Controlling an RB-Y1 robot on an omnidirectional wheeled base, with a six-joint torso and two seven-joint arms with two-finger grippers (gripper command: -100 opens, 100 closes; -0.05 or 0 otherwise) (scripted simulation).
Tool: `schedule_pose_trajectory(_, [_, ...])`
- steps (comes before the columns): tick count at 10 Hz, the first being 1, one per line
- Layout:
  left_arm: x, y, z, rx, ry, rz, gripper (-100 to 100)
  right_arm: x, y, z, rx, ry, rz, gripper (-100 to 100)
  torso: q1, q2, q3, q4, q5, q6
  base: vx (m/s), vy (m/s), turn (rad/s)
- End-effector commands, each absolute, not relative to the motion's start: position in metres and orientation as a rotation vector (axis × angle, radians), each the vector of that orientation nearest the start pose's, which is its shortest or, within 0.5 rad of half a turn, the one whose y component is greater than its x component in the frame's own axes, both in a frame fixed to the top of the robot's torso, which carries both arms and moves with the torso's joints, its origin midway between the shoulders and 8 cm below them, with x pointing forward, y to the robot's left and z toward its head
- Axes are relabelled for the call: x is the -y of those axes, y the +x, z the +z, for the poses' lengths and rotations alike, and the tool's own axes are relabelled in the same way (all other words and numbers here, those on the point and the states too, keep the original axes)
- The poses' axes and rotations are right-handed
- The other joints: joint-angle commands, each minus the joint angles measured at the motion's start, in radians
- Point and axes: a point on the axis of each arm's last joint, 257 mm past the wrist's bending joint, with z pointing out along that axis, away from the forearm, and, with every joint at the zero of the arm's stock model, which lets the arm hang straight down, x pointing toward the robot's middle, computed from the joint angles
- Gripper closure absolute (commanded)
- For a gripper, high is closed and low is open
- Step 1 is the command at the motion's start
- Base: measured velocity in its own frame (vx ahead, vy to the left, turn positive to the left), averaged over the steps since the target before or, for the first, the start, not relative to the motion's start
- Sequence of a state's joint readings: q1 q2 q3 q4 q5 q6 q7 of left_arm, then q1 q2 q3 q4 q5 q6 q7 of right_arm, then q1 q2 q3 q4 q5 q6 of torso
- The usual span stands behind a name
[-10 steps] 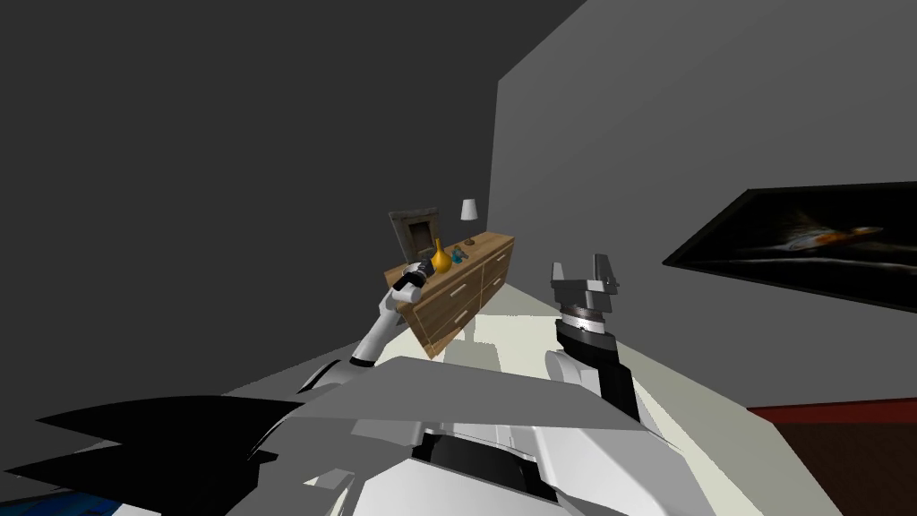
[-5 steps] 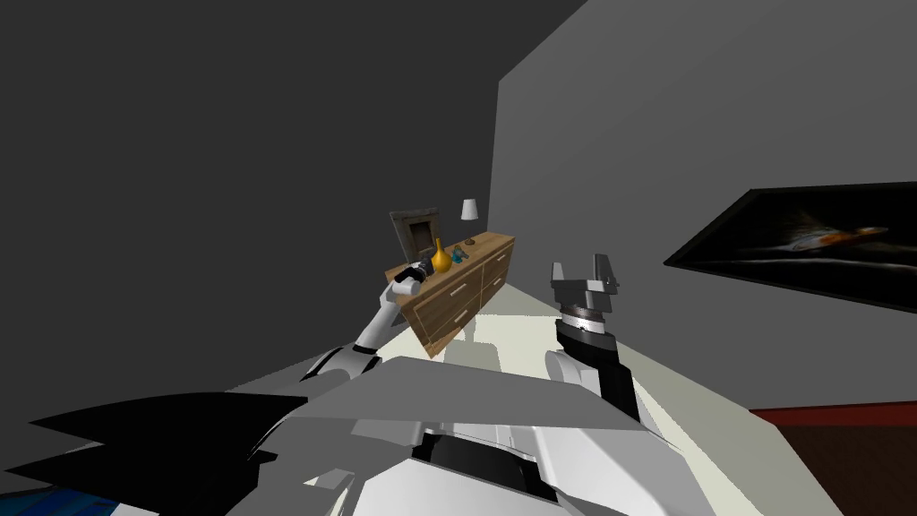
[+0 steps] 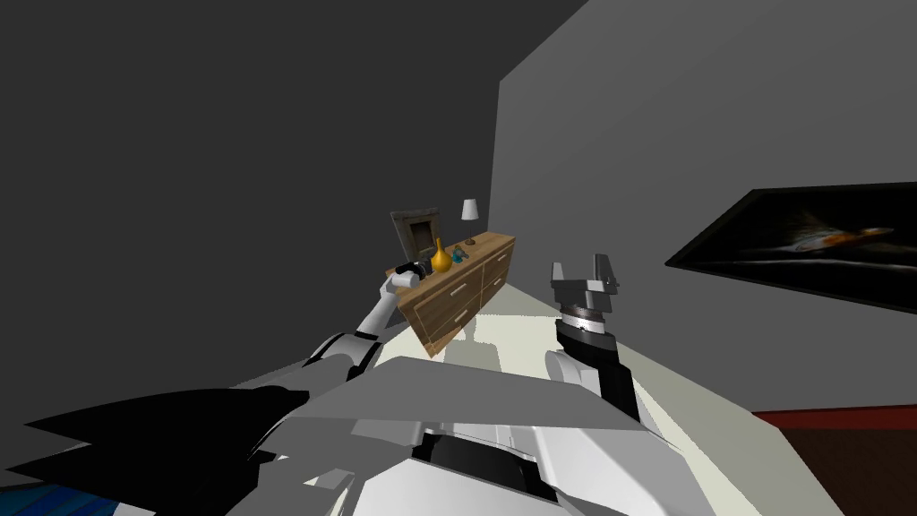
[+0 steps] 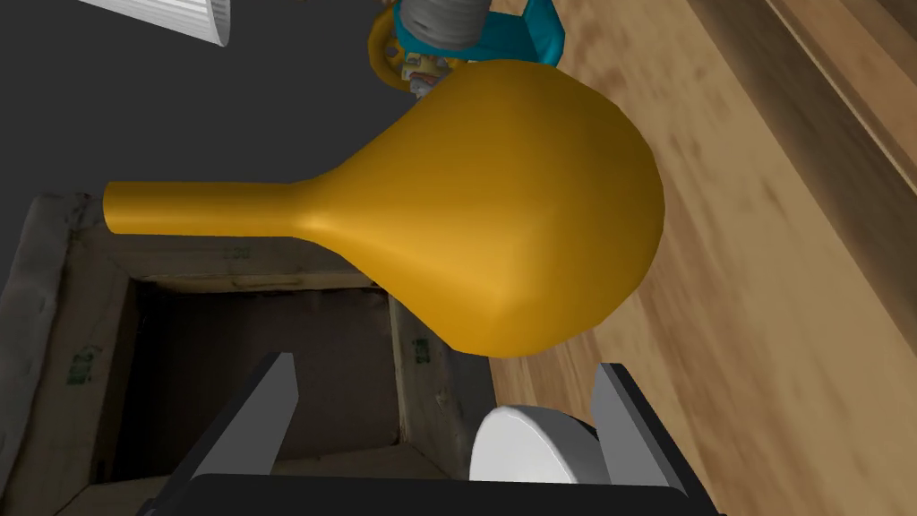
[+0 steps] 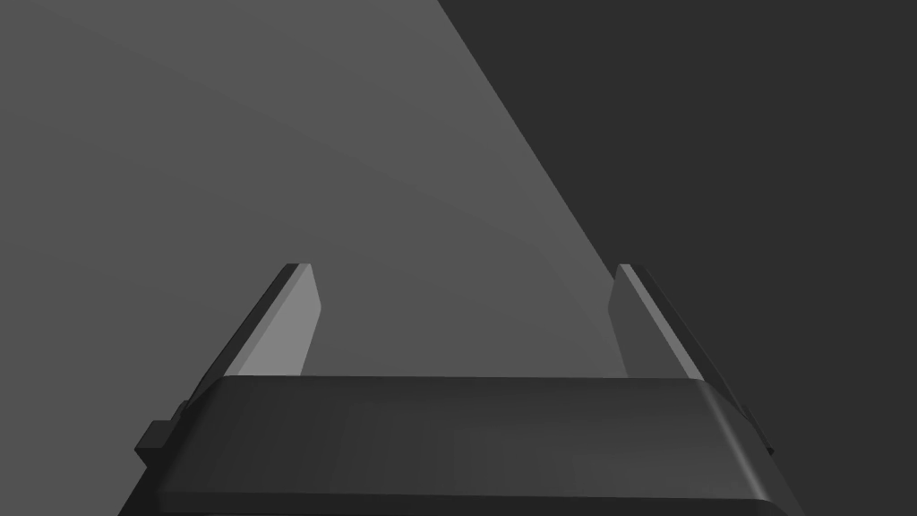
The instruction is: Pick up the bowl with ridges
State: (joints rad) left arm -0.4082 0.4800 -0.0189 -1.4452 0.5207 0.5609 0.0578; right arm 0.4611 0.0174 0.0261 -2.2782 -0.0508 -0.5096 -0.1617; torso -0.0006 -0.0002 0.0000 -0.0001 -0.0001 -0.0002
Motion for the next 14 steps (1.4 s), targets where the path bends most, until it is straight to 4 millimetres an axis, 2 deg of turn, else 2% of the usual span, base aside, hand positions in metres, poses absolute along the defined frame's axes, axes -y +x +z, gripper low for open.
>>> schedule_pose_trajectory(1, [-0.298,0.635,-0.179,-1.507,-1.467,-1.144,-100,0.274,0.345,0.038,-0.489,0.726,1.535,0,0.000,0.000,0.000,0.000,0.000,0.000,0.000,0.000,0.000])
schedule_pose_trajectory(2, [-0.306,0.643,-0.176,-1.522,-1.492,-1.117,-100,0.274,0.345,0.038,-0.489,0.726,1.535,0,0.000,0.000,0.000,0.000,0.000,0.000,-0.001,-0.007,0.017])
schedule_pose_trajectory(3, [-0.308,0.640,-0.187,-1.544,-1.521,-1.091,-100,0.274,0.345,0.038,-0.489,0.726,1.535,0,0.000,0.000,0.000,0.000,0.000,0.000,0.000,-0.007,0.011])
schedule_pose_trajectory(4, [-0.308,0.639,-0.189,-1.551,-1.528,-1.084,-100,0.274,0.345,0.038,-0.489,0.726,1.535,0,0.000,0.000,0.000,0.000,0.000,0.000,0.000,0.000,0.000])
schedule_pose_trajectory(5, [-0.318,0.646,-0.188,-1.566,-1.561,-1.052,-100,0.274,0.345,0.038,-0.489,0.726,1.535,0,0.000,0.000,0.000,0.000,0.000,0.000,0.003,-0.008,0.017])
schedule_pose_trajectory(7, [-0.319,0.641,-0.198,-1.592,-1.590,-1.024,-100,0.274,0.345,0.038,-0.489,0.726,1.535,0,0.000,0.000,0.000,0.000,0.000,0.000,0.002,-0.004,0.006])
schedule_pose_trajectory(8, [-0.328,0.646,-0.196,-1.605,-1.624,-0.990,-100,0.274,0.345,0.038,-0.489,0.726,1.535,0,0.000,0.000,0.000,0.000,0.000,0.000,0.004,-0.009,0.016])
schedule_pose_trajectory(9, [-0.330,0.643,-0.204,-1.622,-1.646,-0.970,-100,0.274,0.345,0.038,-0.489,0.726,1.535,0,0.000,0.000,0.000,0.000,0.000,0.000,0.006,-0.007,0.012])
schedule_pose_trajectory(10, [-0.336,0.647,-0.196,-1.630,-1.664,-0.949,-100,0.274,0.345,0.038,-0.489,0.726,1.535,0,0.000,0.000,0.000,0.000,0.000,0.000,0.008,-0.010,0.019])
schedule_pose_trajectory(11, [-0.340,0.642,-0.209,-1.650,-1.704,-0.914,-100,0.274,0.345,0.038,-0.489,0.726,1.535,0,0.000,-0.001,0.000,0.000,0.000,0.000,0.009,-0.009,0.007])
schedule_pose_trajectory(12, [-0.340,0.640,-0.212,-1.661,-1.714,-0.903,-100,0.274,0.345,0.038,-0.489,0.726,1.535,0,0.000,-0.001,0.000,0.000,0.000,0.000,0.005,-0.004,-0.001])
schedule_pose_trajectory(13, [-0.349,0.642,-0.207,-1.668,-1.746,-0.874,-100,0.274,0.345,0.038,-0.489,0.726,1.535,0,0.000,0.000,0.000,0.000,0.000,0.000,0.011,-0.007,0.013])
schedule_pose_trajectory(14, [-0.351,0.637,-0.216,-1.686,-1.773,-0.846,-100,0.274,0.345,0.038,-0.489,0.726,1.535,0,0.000,-0.001,0.000,0.000,0.000,0.000,0.011,-0.008,0.011])
